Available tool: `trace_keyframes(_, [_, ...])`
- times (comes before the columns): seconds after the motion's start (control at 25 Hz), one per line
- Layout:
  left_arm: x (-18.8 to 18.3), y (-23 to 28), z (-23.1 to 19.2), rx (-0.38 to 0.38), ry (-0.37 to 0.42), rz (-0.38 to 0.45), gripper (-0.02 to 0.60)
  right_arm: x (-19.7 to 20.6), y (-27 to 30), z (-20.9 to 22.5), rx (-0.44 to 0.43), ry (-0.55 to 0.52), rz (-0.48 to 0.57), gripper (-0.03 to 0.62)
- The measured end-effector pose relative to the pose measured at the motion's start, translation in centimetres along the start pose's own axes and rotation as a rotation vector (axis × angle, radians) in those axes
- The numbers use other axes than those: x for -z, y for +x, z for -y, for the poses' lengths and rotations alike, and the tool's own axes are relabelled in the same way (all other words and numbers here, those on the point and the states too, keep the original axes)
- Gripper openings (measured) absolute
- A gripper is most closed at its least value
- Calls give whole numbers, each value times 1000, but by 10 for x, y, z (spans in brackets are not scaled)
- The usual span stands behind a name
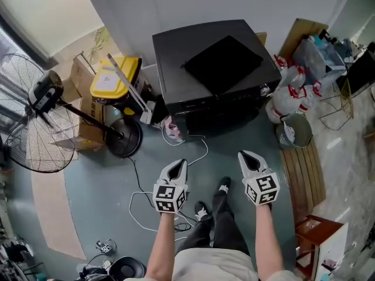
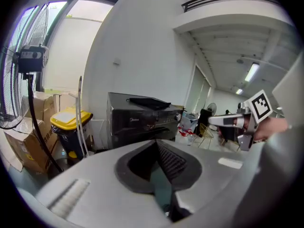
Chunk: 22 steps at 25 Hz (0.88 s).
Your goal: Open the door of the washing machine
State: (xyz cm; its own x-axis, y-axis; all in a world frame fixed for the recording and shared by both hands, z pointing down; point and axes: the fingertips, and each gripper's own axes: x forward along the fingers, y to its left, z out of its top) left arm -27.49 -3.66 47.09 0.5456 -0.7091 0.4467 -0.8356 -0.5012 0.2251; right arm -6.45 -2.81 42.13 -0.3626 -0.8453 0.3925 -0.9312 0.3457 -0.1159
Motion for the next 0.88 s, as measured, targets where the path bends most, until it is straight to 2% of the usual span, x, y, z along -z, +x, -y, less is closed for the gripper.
trace_keyframes(0.28, [15,67,-11,-9,10,-39,57,-8,66,40,-43,-47,5,0])
trace_keyframes(0.48, [23,112,-16,-31,11,-70,57,8,106,69,-94,-105,-47,0])
trace_keyframes(0.64, [31,149,-23,-29,29,-103,57,22,138,92,-103,-139,-83,0])
trace_keyframes(0.88, [54,199,-39,-6,65,-166,57,60,176,100,-174,-178,-167,0])
